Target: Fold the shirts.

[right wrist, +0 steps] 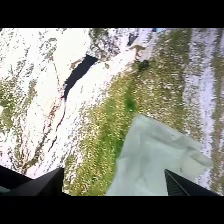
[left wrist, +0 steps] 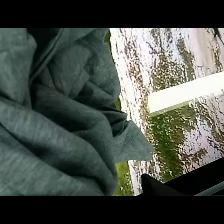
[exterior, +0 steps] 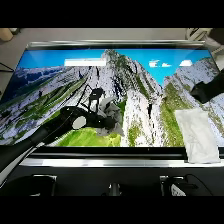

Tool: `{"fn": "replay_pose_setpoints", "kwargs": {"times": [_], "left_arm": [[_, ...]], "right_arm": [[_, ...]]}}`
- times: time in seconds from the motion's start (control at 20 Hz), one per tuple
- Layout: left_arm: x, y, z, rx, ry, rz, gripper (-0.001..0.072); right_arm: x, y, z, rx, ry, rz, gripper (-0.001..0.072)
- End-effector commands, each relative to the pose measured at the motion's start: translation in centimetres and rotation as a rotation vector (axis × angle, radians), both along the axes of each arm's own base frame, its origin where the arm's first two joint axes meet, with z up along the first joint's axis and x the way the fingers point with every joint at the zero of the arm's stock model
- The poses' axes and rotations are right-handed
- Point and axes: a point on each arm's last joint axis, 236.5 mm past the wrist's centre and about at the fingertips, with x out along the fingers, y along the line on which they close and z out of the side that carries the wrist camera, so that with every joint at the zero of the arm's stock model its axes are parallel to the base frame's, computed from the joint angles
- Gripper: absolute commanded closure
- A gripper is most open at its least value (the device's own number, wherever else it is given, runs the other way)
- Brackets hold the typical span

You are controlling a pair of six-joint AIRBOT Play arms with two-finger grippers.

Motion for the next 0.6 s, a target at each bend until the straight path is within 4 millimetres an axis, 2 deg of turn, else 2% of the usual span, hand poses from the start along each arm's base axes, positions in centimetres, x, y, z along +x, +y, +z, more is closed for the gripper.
{"fn": "replay_pose_setpoints", "kwargs": {"times": [0.0,0.1,0.2,0.25,0.3,0.4,0.45,0.55], "left_arm": [[0.7,2.4,1.6,0.043,-0.002,-0.087,0.023],[2.8,7.0,5.0,0.132,-0.097,-0.117,0.0225],[4.4,11.4,7.7,0.166,-0.153,-0.05,0.0031],[4.7,13.3,8.2,0.173,-0.142,-0.006,0.0029],[4.7,14.8,8.0,0.192,-0.12,0.009,0.0031],[4.6,17.0,6.2,0.226,-0.077,0.025,0.0044],[4.6,17.4,4.9,0.23,-0.049,0.037,0.0045],[4.4,16.8,1.8,0.19,0.016,0.057,0.0046]], "right_arm": [[2.2,3.5,-4.7,0.137,0.154,0.082,0.004],[2.7,6.3,-6.7,0.245,0.217,0.163,0.0039],[2.6,8.3,-8.8,0.331,0.27,0.2,0.0039],[2.5,8.7,-9.9,0.355,0.29,0.193,0.0039],[2.3,8.8,-11.3,0.366,0.313,0.18,0.004],[1.5,9.3,-14.1,0.376,0.369,0.166,0.004],[1.0,9.8,-15.5,0.376,0.394,0.168,0.004],[-0.3,11.5,-18.2,0.366,0.44,0.193,0.004]]}}
